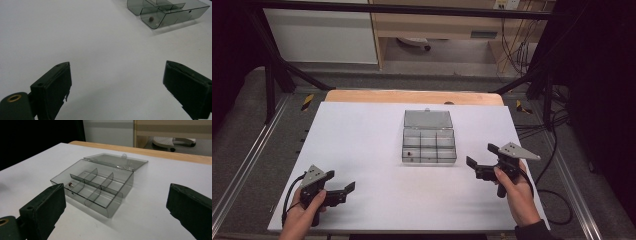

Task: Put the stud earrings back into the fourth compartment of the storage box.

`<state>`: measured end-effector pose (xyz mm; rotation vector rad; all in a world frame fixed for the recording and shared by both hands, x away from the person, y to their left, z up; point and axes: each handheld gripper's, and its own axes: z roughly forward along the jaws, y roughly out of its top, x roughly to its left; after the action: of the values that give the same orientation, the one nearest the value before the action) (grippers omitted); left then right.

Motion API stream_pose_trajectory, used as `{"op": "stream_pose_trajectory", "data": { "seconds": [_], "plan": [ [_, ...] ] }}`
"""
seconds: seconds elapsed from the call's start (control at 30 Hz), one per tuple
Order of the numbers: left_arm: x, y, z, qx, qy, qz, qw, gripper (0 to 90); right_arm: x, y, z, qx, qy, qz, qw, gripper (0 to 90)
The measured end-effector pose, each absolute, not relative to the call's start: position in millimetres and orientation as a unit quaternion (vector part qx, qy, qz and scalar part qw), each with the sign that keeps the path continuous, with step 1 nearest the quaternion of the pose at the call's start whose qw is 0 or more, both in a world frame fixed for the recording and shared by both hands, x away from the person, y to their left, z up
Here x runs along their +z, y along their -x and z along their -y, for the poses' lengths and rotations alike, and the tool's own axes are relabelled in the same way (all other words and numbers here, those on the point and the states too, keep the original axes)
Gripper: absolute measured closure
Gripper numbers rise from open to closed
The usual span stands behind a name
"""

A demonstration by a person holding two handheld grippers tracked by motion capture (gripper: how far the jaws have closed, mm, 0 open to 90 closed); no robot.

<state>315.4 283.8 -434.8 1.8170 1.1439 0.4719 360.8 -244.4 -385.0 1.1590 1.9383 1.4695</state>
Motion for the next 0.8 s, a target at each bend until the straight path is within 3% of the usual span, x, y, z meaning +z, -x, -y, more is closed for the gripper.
{"op": "stream_pose_trajectory", "data": {
  "seconds": [0.4, 0.8],
  "plan": [
    [-431.0, -304.2, -283.2, 0.197, -0.733, -0.452, 0.470, 8.5, -428.2, -335.8, 261.5, 0.509, -0.442, -0.708, 0.210, 2.3],
    [-430.5, -305.6, -279.9, 0.197, -0.734, -0.444, 0.475, 8.6, -446.5, -337.0, 235.0, 0.487, -0.416, -0.745, 0.188, 2.4]
  ]
}}
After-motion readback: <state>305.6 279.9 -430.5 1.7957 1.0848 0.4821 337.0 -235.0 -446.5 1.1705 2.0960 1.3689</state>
